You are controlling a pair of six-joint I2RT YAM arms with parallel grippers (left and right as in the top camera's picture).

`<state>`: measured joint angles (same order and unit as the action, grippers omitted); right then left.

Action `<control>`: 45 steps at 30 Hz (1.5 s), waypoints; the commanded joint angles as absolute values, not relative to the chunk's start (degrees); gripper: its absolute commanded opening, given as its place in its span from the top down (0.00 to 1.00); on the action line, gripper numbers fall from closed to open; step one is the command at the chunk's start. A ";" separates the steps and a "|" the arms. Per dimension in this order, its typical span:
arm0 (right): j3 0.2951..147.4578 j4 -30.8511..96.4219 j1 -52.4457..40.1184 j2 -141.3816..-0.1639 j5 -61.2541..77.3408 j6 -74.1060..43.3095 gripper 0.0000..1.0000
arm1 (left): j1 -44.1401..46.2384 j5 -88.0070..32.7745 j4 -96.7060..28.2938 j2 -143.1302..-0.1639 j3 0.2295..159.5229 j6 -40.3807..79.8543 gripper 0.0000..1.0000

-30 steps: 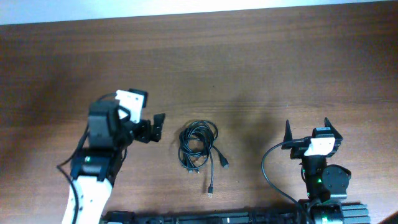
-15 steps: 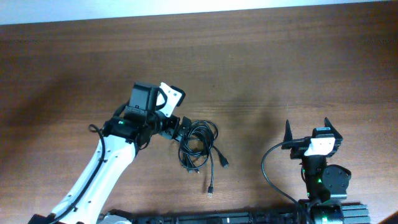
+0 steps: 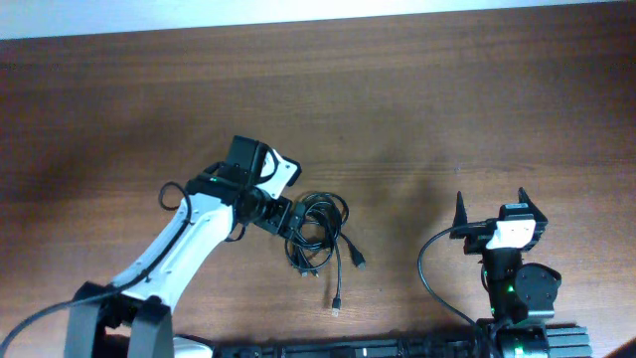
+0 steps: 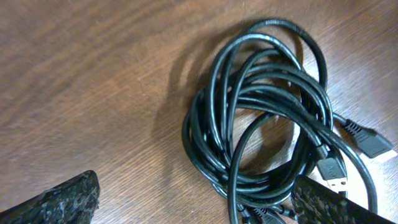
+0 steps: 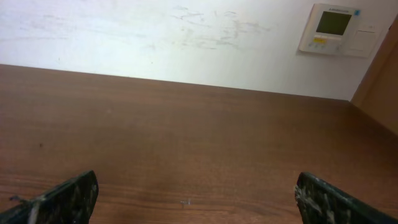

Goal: Untangle cables
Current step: 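Move the left gripper over the black cable coil and lower onto it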

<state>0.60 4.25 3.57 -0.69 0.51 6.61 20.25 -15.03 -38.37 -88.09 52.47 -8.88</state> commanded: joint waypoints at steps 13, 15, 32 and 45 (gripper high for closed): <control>0.34 4.54 3.84 -0.21 1.26 6.83 0.01 | 24.25 -15.92 -37.56 -95.61 53.52 -8.43 0.01; 0.34 4.54 3.84 -0.21 1.23 6.83 0.01 | 24.25 -15.90 -37.56 -95.90 53.52 -8.43 0.01; 0.34 4.54 3.84 -0.21 1.23 6.83 0.01 | 24.25 -20.16 -38.33 -95.92 53.49 -8.19 0.01; 0.34 4.54 3.84 -0.21 1.26 6.83 0.01 | 24.25 -15.18 -36.95 -99.48 53.49 -3.55 0.23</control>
